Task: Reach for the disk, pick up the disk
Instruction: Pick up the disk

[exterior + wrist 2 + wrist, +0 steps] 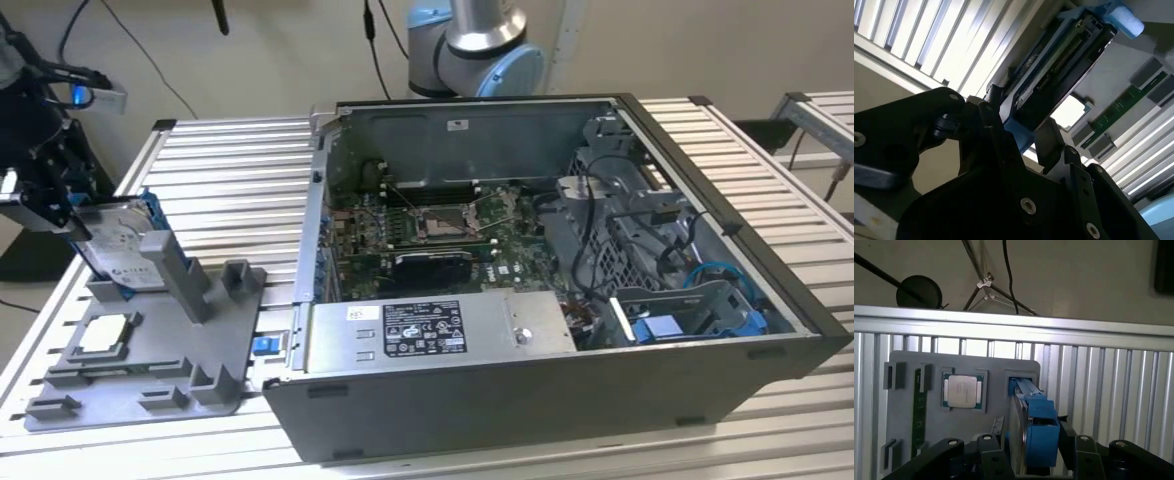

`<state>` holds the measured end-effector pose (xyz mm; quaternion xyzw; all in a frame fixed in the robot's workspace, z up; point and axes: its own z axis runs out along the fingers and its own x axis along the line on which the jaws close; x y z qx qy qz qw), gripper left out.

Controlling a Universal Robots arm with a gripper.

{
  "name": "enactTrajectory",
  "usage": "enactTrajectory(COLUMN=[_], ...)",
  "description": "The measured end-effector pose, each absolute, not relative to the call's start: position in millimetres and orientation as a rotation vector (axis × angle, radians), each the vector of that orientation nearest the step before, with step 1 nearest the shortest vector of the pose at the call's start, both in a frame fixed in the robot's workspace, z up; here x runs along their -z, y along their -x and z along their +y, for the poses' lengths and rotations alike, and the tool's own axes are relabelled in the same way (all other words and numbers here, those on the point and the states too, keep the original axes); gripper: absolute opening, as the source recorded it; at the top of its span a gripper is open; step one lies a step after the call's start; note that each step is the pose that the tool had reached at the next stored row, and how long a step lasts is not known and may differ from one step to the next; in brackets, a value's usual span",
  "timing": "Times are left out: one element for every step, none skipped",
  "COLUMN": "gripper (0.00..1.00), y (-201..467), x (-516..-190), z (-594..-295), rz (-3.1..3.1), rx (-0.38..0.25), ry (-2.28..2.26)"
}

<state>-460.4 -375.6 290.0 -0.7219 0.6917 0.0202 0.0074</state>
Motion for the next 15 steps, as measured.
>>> enactTrajectory(gripper=[1.00,1.00,1.00,1.00,1.00,1.00,1.00,1.00,1.00,1.00,1.00,1.00,1.00,1.00,1.00], y=[460.3,460.4,460.4,460.4,460.3,460.3,460.4,460.3,460.4,460.4,460.3,460.4,460.3,460.3,460.3], x=[-288.1,-286.2,-284.3,-282.6,-280.8,-278.9,-277.1,-275.3,-273.5,-271.8,-269.9,-268.4,-267.3,-266.4,-265.7], z=[-375.6,-375.6,-375.6,-375.6,-375.6,-375.6,-375.6,-375.6,-375.6,-375.6,-375.6,-375.6,-375.6,-375.6,-375.6], rz=[2.162,2.161,2.161,2.160,2.159,2.159,2.158,2.157,2.157,2.156,2.156,2.155,2.155,2.155,2.155], rx=[-0.064,-0.064,-0.064,-0.065,-0.065,-0.066,-0.066,-0.067,-0.067,-0.068,-0.069,-0.069,-0.069,-0.069,-0.069], ry=[2.257,2.256,2.255,2.255,2.254,2.253,2.253,2.252,2.251,2.251,2.250,2.250,2.250,2.250,2.250])
